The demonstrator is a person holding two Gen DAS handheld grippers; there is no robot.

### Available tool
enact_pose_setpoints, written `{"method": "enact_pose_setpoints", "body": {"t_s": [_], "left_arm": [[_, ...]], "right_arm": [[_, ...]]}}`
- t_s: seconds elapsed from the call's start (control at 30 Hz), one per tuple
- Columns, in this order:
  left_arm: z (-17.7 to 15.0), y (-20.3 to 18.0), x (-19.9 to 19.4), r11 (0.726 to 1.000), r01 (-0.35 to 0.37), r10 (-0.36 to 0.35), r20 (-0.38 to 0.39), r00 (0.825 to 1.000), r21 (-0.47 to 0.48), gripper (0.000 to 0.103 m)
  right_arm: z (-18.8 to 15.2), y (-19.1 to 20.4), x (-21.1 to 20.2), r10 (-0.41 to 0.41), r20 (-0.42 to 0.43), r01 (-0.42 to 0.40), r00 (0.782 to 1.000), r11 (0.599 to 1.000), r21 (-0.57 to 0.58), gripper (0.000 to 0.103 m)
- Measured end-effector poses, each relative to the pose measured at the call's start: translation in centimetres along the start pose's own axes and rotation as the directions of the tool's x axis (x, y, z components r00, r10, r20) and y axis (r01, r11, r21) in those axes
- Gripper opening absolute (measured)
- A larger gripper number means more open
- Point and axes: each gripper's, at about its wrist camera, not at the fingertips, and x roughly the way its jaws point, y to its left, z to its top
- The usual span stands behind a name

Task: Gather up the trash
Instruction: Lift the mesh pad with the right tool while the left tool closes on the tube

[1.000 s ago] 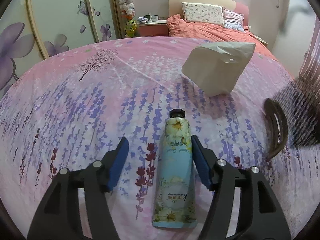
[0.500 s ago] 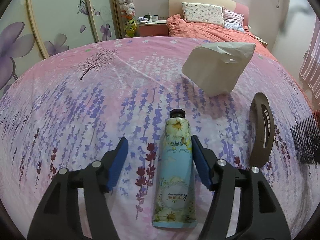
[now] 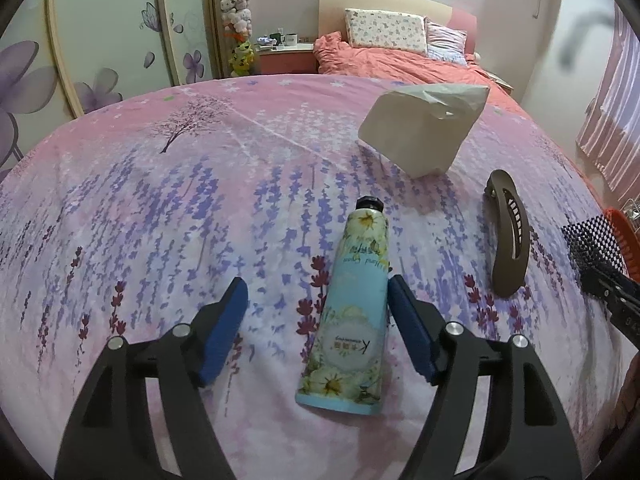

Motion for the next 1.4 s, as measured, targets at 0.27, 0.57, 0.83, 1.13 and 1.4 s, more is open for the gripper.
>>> {"method": "enact_pose_setpoints", "body": {"t_s": [0.27, 0.57, 0.83, 1.13, 1.4], "left_arm": [[0.9, -1.5, 0.9, 0.999, -0.027, 0.027, -0.011, 1.000, 0.023, 0.058], [1.0, -1.9, 1.1, 0.999, -0.035, 0.036, -0.011, 0.999, 0.028, 0.057], [1.0, -1.7, 1.0, 0.999, -0.034, 0.034, -0.012, 0.999, 0.025, 0.057], [0.9, -1.6, 1.0, 0.999, -0.032, 0.032, -0.011, 0.999, 0.024, 0.058], [0.9, -1.9, 1.1, 0.998, -0.005, 0.006, -0.016, 1.000, 0.059, 0.064]], "right_arm": [[-0.1, -1.3, -0.2, 0.003, 0.007, -0.003, 1.000, 0.999, 0.034, 0.027], [-0.4, -2.5, -0.2, 0.055, 0.005, -0.055, 0.998, 0.995, 0.080, 0.029], [-0.6, -3.1, -0.5, 0.089, 0.009, -0.089, 0.996, 0.990, 0.106, 0.029], [-0.6, -2.7, -0.6, 0.063, 0.003, -0.063, 0.998, 0.995, 0.081, 0.032], [-0.4, -2.6, -0.6, 0.076, 0.002, -0.076, 0.997, 0.994, 0.083, 0.037]]}}
